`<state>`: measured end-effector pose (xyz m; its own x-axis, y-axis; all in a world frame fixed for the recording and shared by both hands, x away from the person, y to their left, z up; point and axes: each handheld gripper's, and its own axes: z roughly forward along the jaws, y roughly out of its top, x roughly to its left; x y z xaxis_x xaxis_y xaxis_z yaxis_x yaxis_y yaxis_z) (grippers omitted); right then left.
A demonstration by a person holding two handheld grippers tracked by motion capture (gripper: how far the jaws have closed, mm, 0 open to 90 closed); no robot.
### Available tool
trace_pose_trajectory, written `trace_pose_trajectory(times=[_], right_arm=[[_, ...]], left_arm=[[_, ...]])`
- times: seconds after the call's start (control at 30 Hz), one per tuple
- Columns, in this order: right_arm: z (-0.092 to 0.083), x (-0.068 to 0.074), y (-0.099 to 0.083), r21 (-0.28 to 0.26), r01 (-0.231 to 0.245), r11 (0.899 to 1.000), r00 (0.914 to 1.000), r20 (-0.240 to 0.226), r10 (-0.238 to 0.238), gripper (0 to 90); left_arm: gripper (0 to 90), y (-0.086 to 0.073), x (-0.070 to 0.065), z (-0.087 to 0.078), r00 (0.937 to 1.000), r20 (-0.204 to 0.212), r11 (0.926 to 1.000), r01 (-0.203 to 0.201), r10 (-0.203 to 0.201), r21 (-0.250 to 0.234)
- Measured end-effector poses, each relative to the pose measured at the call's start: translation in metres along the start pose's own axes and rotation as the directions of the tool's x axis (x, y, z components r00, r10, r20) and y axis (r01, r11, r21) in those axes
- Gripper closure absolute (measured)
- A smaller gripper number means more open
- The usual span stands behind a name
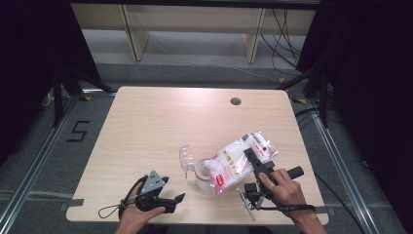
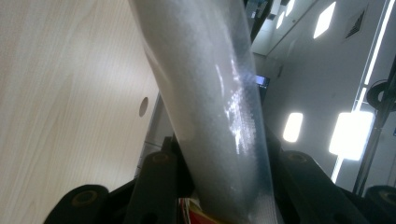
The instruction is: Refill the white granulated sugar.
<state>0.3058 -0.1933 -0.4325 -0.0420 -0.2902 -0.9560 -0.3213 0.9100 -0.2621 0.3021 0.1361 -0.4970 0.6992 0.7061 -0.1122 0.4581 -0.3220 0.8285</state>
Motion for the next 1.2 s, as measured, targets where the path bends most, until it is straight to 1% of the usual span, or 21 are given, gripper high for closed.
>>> trace_pose_trajectory(times=[0.07,0.1,0.2,0.23,0.27,0.3,0.37,0.4,0.43,0.47,0.57,0.63,0.67,0.73,0.8,0.9,0.97,1.07,1.13,1.17,1.2], right_arm=[[0.0001,-0.0017,0.0004,-0.005,0.015,1.0,0.9999,0.009,-0.014,69.9],[-0.0001,-0.0028,0.0006,-0.002,0.024,1.0,0.9997,0.0,-0.024,70.0],[0.0005,-0.0024,0.0004,-0.009,0.024,1.0,0.9997,0.01,-0.024,70.2],[0.0004,-0.0024,0.0004,-0.009,0.023,1.0,0.9997,0.011,-0.023,70.3],[0.0006,-0.0006,0.0001,-0.006,0.003,1.0,1.0,0.005,-0.003,70.4],[0.0001,-0.0001,0.0001,-0.001,0.0,1.0,1.0,-0.001,0.0,70.4],[-0.0005,-0.0014,0.0005,0.0,0.011,1.0,0.9999,0.003,-0.011,70.6],[-0.0009,0.0003,0.0013,0.004,-0.027,1.0,0.9996,-0.001,0.027,70.6],[-0.001,0.0014,0.0016,0.007,-0.041,0.999,0.9992,0.001,0.041,70.8],[-0.0014,0.0006,0.0014,0.011,-0.028,1.0,0.9996,-0.001,0.028,70.9],[-0.0014,0.0021,0.0014,0.016,-0.048,0.999,0.9988,-0.007,0.048,71.1],[-0.001,-0.0001,0.0016,0.009,-0.022,1.0,0.9997,-0.007,0.022,71.2],[-0.0015,0.0019,0.0015,0.019,-0.047,0.999,0.9988,-0.012,0.047,71.2],[-0.0011,0.001,0.0013,0.008,-0.035,0.999,0.9994,0.001,0.035,71.4],[-0.0015,0.0024,0.0016,0.016,-0.058,0.998,0.9982,-0.013,0.059,71.5],[-0.0008,-0.0007,0.0012,0.002,-0.026,1.0,0.9997,0.001,0.026,71.7],[-0.0009,-0.0006,0.0011,0.004,-0.029,1.0,0.9996,0.001,0.029,71.9],[-0.0008,-0.0005,0.0012,0.003,-0.027,1.0,0.9996,0.001,0.027,72.1],[-0.0015,0.0009,0.0013,0.017,-0.041,0.999,0.9991,-0.012,0.041,72.3],[-0.001,0.0017,0.0006,0.015,-0.043,0.999,0.9989,-0.018,0.044,72.4],[0.0002,-0.0004,0.0004,-0.002,-0.007,1.0,1.0,-0.006,0.007,72.4]], left_arm=[[17.9,0.0002,0.0001,0.0003,1.0,-0.002,1.0,0.001,-0.001,-0.003],[17.9,0.0001,0.0,-0.0003,1.0,-0.006,1.0,-0.003,0.003,0.006],[17.9,0.0002,0.0004,0.0002,1.0,0.0,1.0,-0.001,0.001,-0.003],[17.9,0.0,-0.0002,0.0001,1.0,-0.007,1.0,0.004,-0.004,-0.002],[17.9,0.0,0.0002,-0.0006,1.0,-0.007,1.0,-0.004,0.004,0.007],[17.9,-0.0002,0.0,-0.0003,1.0,-0.001,1.0,-0.001,0.001,0.003],[17.9,0.0001,0.0002,0.0002,1.0,0.001,1.0,0.001,-0.001,-0.005],[17.9,0.0002,0.0004,0.0003,1.0,0.001,1.0,0.001,-0.001,-0.002],[17.9,-0.0002,-0.0008,-0.0001,0.9999,-0.009,0.9999,0.012,-0.012,0.001],[17.9,-0.0002,0.0002,-0.0005,1.0,-0.006,1.0,0.001,-0.001,0.005],[17.9,0.0002,0.0002,0.0002,1.0,0.001,1.0,0.003,-0.003,-0.005],[17.9,-0.0001,0.0002,-0.0006,0.9999,-0.01,1.0,-0.004,0.004,0.008],[18.0,-0.0002,0.0003,-0.0002,1.0,-0.008,1.0,-0.003,0.003,0.002],[17.9,0.0001,0.0002,0.0,1.0,0.001,1.0,0.003,-0.003,-0.004],[17.9,0.0,0.0002,-0.0004,1.0,0.0,1.0,-0.001,0.001,0.002],[17.9,0.0,0.0001,0.0002,1.0,0.001,1.0,0.001,-0.001,-0.005],[17.9,0.0,-0.0004,-0.0006,1.0,-0.007,1.0,0.001,-0.001,0.007],[17.9,0.0,0.0001,0.0005,1.0,0.001,1.0,0.0,0.0,-0.005],[17.9,0.0001,0.0004,-0.0004,1.0,0.0,0.9999,-0.009,0.009,0.009],[17.9,-0.0001,-0.0001,-0.0001,1.0,-0.001,1.0,-0.001,0.001,0.005],[18.0,0.0,0.0,-0.0001,1.0,-0.002,1.0,0.0,0.0,0.004]])
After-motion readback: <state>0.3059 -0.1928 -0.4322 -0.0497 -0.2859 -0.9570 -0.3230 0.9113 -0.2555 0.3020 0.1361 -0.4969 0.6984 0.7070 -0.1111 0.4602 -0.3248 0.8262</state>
